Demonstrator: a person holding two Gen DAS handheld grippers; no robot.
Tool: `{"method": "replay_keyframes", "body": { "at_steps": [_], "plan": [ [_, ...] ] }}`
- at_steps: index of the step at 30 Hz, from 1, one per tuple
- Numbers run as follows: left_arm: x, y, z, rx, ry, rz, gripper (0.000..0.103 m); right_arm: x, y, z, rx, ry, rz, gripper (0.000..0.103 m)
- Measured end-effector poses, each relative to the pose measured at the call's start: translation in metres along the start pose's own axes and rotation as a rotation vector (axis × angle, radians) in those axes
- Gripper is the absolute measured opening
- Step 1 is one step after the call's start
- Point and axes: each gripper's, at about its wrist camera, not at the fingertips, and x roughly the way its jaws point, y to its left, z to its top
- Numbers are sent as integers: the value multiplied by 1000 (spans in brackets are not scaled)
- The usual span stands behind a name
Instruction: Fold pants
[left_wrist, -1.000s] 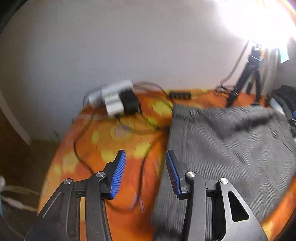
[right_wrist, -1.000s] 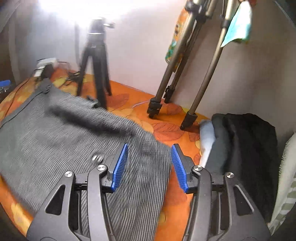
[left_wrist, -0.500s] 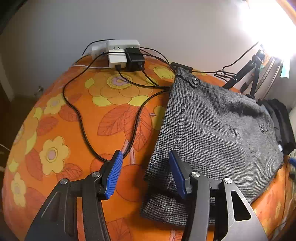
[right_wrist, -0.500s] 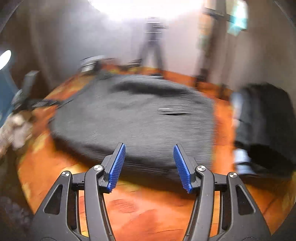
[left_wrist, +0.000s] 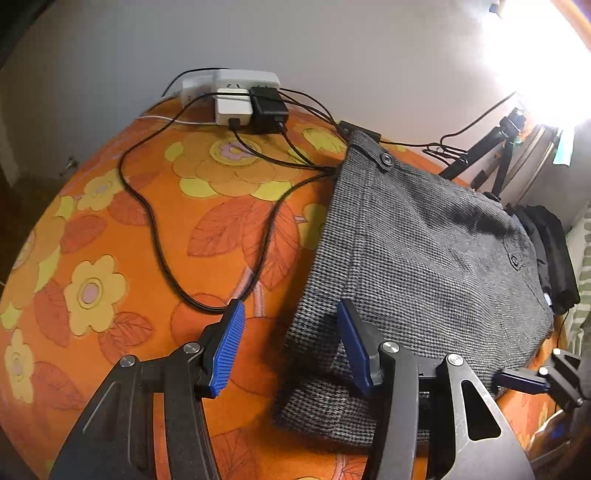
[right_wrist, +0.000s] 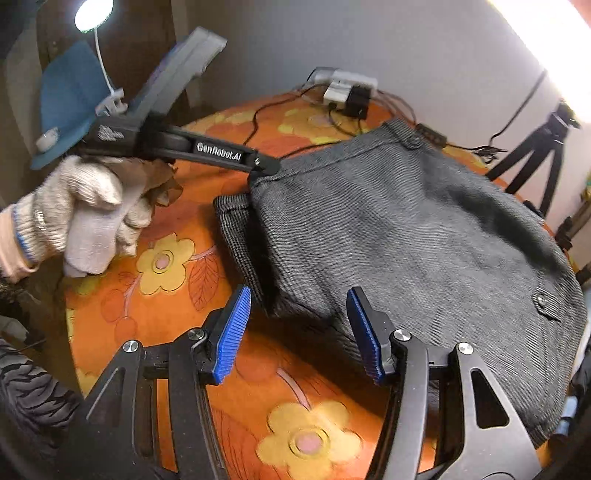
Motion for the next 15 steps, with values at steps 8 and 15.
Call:
{"method": "replay_keyframes", "body": {
  "at_steps": [8,15],
  "plan": [
    [7,8,-3,-82,20,-78,43,12,-7,-1,61,43,-24,24],
    [-5,-15,-2,-1,-27,-46,11,0,-6,-3,88,2,-34,15]
  ]
}}
